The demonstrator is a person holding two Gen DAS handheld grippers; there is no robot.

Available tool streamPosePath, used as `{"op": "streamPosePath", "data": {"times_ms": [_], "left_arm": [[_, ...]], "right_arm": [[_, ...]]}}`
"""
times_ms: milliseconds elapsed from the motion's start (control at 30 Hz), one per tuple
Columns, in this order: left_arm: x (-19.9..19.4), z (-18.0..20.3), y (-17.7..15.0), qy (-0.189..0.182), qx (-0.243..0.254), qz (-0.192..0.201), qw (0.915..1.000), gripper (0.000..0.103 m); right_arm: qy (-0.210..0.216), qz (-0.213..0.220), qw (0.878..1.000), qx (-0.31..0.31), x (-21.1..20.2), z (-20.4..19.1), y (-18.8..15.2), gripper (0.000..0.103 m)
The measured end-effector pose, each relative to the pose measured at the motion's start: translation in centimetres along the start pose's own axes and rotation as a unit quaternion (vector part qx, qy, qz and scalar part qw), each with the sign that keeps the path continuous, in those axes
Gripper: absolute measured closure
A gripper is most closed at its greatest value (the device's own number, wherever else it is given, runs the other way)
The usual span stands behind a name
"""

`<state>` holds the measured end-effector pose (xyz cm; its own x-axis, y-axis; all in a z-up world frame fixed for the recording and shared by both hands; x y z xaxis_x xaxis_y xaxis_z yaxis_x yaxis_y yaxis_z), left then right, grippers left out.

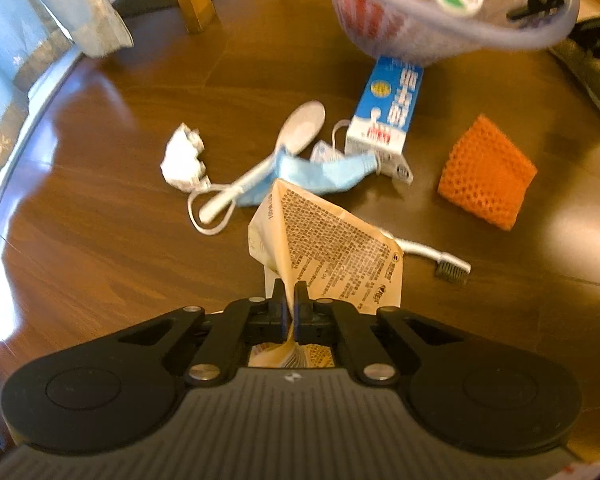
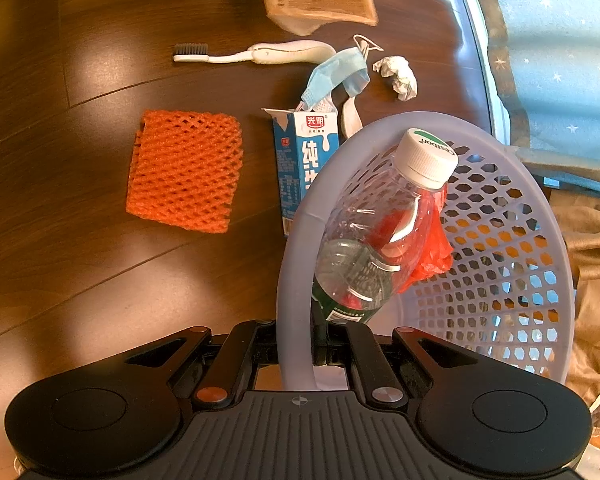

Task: Collect trash
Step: 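Carry the paper bag with the left tool over the basket held by the right tool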

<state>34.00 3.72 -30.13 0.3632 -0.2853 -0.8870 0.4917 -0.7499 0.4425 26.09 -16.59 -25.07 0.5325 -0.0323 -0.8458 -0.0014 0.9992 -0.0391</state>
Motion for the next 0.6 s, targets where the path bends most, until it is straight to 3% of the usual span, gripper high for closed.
{"op": "streamPosePath", "data": {"times_ms": [300, 600], "left_arm": [[-5.3, -1.0, 6.0, 0.012, 0.006, 0.068, 0.9976, 0.103], [-10.5, -0.4, 13.3, 0.016, 0.023, 0.144, 0.9891, 0.103]], "right_arm": [[0.000, 0.000, 1.000, -0.002, 0.0, -0.1, 0.0, 0.100], [-0.001, -0.001, 1.000, -0.006, 0.0, -0.2, 0.0, 0.100]]}}
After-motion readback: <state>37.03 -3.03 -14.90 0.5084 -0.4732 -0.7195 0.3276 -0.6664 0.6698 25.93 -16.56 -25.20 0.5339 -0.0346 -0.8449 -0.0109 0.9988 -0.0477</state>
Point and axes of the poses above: each gripper's, at about its wrist camera, not at the fingertips, and x roughly the way its jaws point, z to its right, y to its top, the point moved 10 cm from there along x, roughly the way its jaws point, and after that the axes turned 6 degrees about z, right-handed, at the moved point
